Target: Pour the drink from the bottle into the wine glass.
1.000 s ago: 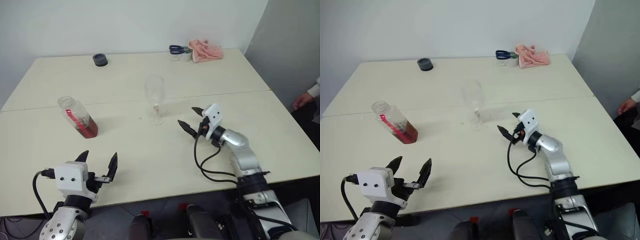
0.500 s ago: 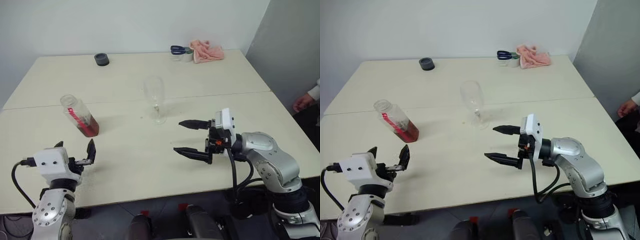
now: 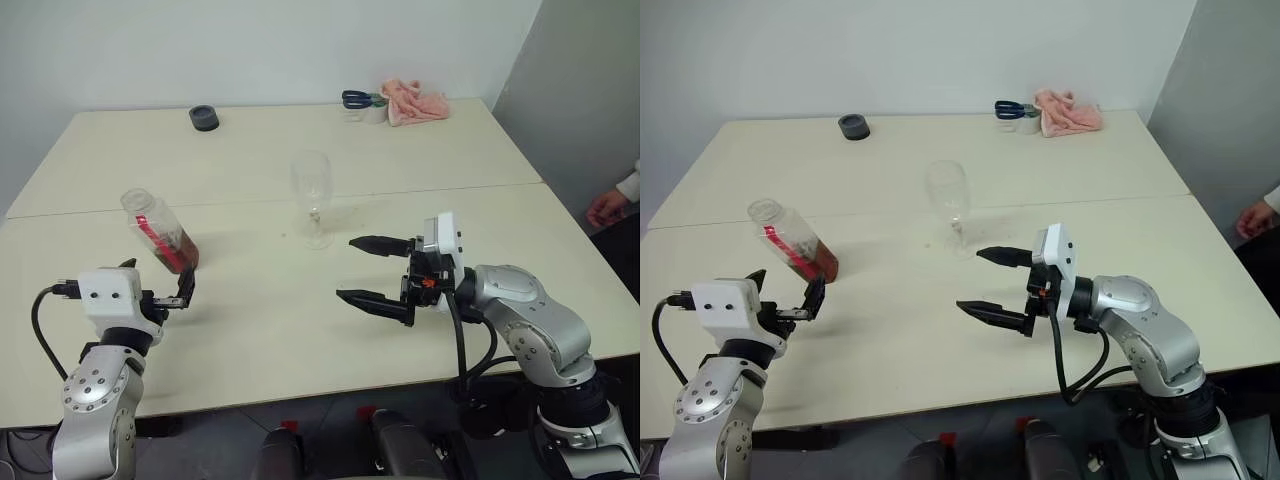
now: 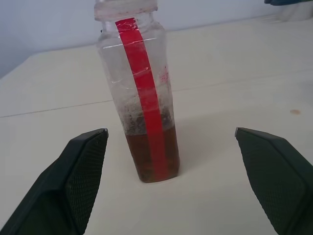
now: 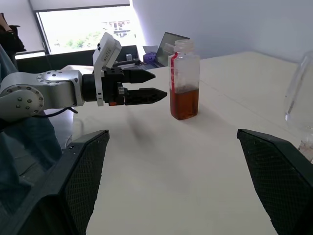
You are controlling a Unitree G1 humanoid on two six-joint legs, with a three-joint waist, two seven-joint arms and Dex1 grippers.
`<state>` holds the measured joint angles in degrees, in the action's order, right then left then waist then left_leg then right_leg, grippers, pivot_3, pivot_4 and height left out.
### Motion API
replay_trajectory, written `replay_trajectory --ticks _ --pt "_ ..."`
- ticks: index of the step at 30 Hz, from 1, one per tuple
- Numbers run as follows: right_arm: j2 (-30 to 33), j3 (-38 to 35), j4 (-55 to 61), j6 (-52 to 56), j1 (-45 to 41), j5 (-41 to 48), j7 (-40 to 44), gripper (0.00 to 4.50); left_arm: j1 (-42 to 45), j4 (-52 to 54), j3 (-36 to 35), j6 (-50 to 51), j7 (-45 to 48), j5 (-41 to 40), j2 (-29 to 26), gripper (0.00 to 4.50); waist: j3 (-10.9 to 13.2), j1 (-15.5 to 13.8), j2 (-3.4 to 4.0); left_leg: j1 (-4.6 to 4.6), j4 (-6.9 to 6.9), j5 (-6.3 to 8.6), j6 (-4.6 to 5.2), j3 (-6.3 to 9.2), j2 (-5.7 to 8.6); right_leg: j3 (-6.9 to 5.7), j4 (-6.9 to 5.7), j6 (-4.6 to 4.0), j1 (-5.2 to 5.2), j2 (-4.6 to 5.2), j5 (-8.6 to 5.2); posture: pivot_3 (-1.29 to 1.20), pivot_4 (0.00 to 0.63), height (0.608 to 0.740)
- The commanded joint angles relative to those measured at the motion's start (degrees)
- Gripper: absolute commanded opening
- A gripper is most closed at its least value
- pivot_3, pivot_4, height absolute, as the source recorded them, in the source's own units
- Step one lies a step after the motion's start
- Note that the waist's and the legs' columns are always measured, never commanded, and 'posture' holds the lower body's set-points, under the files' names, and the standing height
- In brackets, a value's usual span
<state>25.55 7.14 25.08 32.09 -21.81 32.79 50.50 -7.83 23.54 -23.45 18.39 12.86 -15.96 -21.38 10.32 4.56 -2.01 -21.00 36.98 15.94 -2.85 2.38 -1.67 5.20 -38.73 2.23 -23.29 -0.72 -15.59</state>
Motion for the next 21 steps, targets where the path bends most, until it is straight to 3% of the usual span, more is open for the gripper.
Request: replay_trajectory --ticks 1,9,21 --pt "0.0 -0.2 2.2 -0.2 -0.3 1.0 -0.5 4.46 2.2 -0.6 -1.7 -1.3 0.6 -0.3 -1.7 4.50 0.0 -0.1 0.00 -0.01 0.00 0.00 0.00 0.02 0.00 -0.03 0.00 0.00 0.00 0.00 0.00 0.00 0.150 0.740" --pt "0.7 -0.6 2.0 -0.1 -0.5 1.0 -0.8 4.46 4.5 -4.7 -1.8 -3.4 1.6 0.1 -2.5 4.50 0.0 -0.1 0.00 -0.01 0.00 0.00 0.00 0.05 0.00 -0.05 0.00 0.00 0.00 0.00 0.00 0.00 0.150 0.740" --pt "2.8 -1.4 2.1 1.0 -0.3 0.5 -1.7 4.46 14.7 -21.4 -0.7 -11.2 4.0 0.9 -3.1 4.50 0.0 -0.5 0.00 -0.04 0.00 0.00 0.00 0.07 0.00 -0.09 0.01 -0.01 0.00 0.01 0.01 0.00 0.150 0.740"
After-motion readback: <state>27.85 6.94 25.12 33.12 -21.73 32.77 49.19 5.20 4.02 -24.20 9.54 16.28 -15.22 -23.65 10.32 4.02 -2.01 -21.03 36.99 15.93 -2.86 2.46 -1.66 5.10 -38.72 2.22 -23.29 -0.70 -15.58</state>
